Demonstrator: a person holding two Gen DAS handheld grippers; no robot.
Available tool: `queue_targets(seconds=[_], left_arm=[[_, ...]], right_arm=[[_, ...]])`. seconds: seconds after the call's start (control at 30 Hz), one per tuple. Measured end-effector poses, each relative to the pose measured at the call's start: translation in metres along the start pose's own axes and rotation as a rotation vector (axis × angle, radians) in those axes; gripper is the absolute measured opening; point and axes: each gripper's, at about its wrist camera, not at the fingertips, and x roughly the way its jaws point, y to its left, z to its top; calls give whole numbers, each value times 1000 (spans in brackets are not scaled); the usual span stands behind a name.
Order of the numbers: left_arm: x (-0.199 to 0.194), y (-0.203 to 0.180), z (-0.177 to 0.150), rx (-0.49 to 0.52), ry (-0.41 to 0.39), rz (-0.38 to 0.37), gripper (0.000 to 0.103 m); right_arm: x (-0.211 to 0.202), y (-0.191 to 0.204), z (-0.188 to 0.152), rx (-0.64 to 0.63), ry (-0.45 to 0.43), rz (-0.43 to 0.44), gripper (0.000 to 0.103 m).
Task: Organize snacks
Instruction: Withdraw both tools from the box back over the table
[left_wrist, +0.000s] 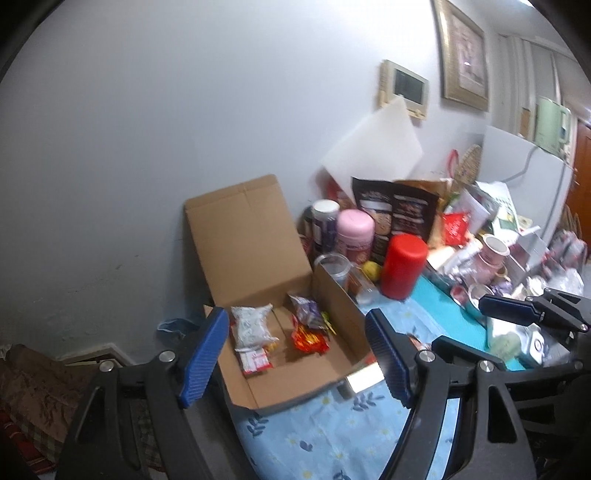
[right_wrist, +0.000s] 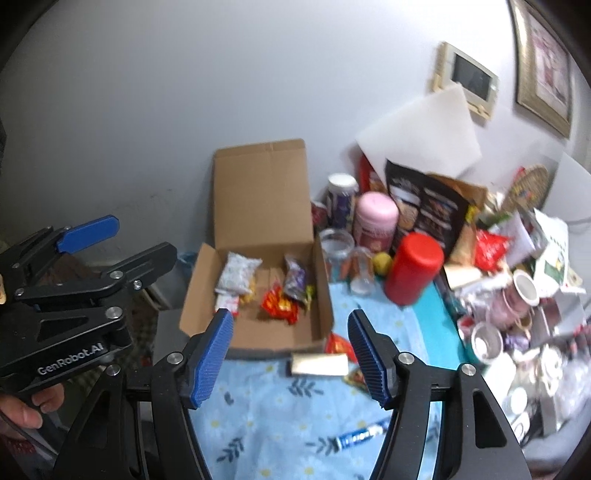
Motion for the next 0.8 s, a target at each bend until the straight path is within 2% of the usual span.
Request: queue_targets(seconds=[0.1, 0.3, 0.8], left_arm=[[-2, -10, -13, 21, 0, -48, 76], [2, -27, -34, 57, 46, -88, 76], [49, -50, -80, 13, 190, -193, 76]], right_arm=[[1, -5, -18, 25, 29, -4, 65], [6, -18, -49, 76, 82, -21, 65], [49, -54, -109, 189, 239, -47, 65]])
